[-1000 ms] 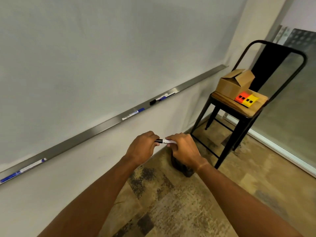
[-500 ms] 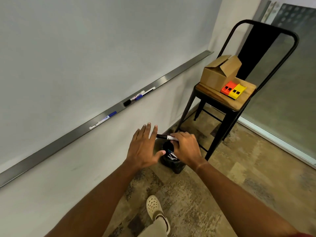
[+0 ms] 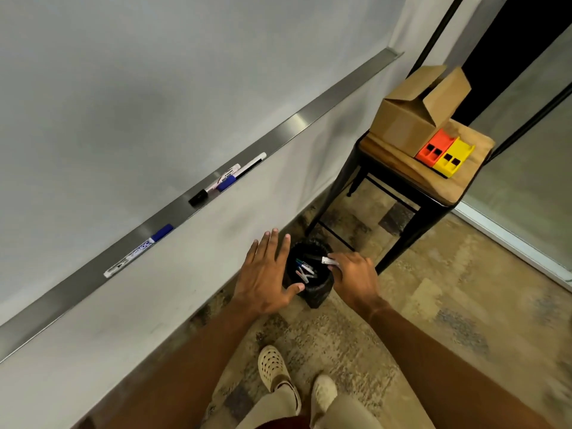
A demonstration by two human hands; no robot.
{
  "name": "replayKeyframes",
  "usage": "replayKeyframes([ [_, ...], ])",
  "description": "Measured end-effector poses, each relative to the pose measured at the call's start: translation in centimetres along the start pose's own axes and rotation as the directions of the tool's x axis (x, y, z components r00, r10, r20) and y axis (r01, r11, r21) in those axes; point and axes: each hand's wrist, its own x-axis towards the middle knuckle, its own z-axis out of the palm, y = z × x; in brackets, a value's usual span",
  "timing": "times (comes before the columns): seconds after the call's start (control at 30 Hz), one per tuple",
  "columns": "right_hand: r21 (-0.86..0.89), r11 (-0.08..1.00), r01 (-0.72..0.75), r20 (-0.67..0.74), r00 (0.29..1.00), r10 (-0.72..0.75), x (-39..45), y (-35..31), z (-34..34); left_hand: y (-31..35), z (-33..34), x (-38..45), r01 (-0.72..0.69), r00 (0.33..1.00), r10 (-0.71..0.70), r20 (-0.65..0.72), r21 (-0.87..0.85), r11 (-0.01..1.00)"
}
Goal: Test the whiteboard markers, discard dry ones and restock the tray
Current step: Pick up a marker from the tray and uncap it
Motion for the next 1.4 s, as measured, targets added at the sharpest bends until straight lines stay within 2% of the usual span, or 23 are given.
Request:
replayKeyframes([
  [0.2, -0.014, 1.000, 0.000, 0.152, 0.988, 0.002, 2.0, 3.2, 3.1, 1.1, 3.1, 2.4, 0.069, 0.997, -0.068, 0.043, -0.015, 0.998],
  [0.4, -0.024, 0.993, 0.115, 0.260, 0.960, -0.105, 5.4, 6.3, 6.5, 3.0, 5.3, 4.0, 0.191, 0.979, -0.185, 0.086, -0.077, 0.978],
  [0.5, -0.099, 0.979, 0.178, 0.258, 0.955, -0.147, 8.2, 7.2, 8.5, 3.5, 6.2, 4.0, 0.235, 0.970, -0.229, 0.081, -0.085, 0.968],
  [0.63, -0.174, 0.971, 0.164, 0.253, 0.960, -0.117, 10.0, 7.8, 8.9, 3.5, 6.6, 3.5, 0.290, 0.955, -0.284, 0.086, -0.077, 0.954],
  [0.8, -0.136, 0.974, 0.179, 0.249, 0.958, -0.141, 10.7, 8.3, 7.3, 3.1, 5.7, 3.8, 0.348, 0.934, -0.341, 0.109, -0.054, 0.936],
  [0.93, -0.085, 0.973, 0.214, 0.234, 0.954, -0.190, 11.5, 7.8, 5.9, 3.1, 4.1, 4.4, 0.356, 0.934, -0.353, 0.060, -0.062, 0.932],
  [1.23, -0.030, 0.943, 0.331, 0.189, 0.929, -0.320, 12.5, 3.9, 2.9, 2.2, 1.0, 3.5, 0.442, 0.897, -0.442, 0.010, -0.079, 0.894],
  [1.4, 0.014, 0.906, 0.423, 0.136, 0.897, -0.421, 13.2, 0.4, 1.1, 1.1, -0.4, 2.2, 0.514, 0.855, -0.518, -0.031, -0.090, 0.853],
])
